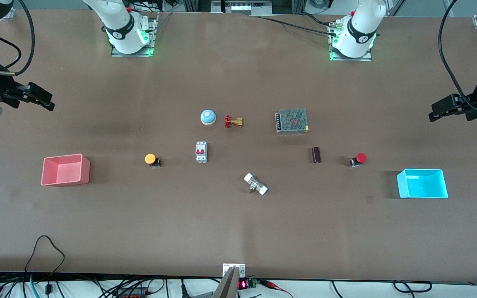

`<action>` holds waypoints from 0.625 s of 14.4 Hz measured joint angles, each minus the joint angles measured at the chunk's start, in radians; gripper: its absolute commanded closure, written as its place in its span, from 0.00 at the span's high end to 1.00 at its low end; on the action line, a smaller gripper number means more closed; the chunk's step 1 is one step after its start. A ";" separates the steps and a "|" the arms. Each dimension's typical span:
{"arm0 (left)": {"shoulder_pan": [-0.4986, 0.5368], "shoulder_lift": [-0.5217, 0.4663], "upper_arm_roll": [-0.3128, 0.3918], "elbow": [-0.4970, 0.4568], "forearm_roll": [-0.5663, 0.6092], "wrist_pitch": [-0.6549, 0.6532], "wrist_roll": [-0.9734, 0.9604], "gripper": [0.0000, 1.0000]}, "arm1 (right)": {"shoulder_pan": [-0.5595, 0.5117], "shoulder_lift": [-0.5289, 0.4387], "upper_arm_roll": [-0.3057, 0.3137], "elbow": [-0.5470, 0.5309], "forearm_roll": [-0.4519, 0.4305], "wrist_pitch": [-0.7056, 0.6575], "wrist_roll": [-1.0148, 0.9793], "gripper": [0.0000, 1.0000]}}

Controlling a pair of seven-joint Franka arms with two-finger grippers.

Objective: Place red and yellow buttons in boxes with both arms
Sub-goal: 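Reach the left gripper to the red button while the right gripper moves out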

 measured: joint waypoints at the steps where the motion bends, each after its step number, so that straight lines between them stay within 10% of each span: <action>1: 0.000 0.000 0.000 0.000 0.000 0.000 0.000 1.00 | 0.000 0.000 0.000 0.000 0.000 0.000 0.000 1.00; 9: -0.003 0.019 -0.003 -0.096 0.000 -0.009 0.000 1.00 | 0.014 0.049 0.001 -0.001 0.002 -0.002 0.000 1.00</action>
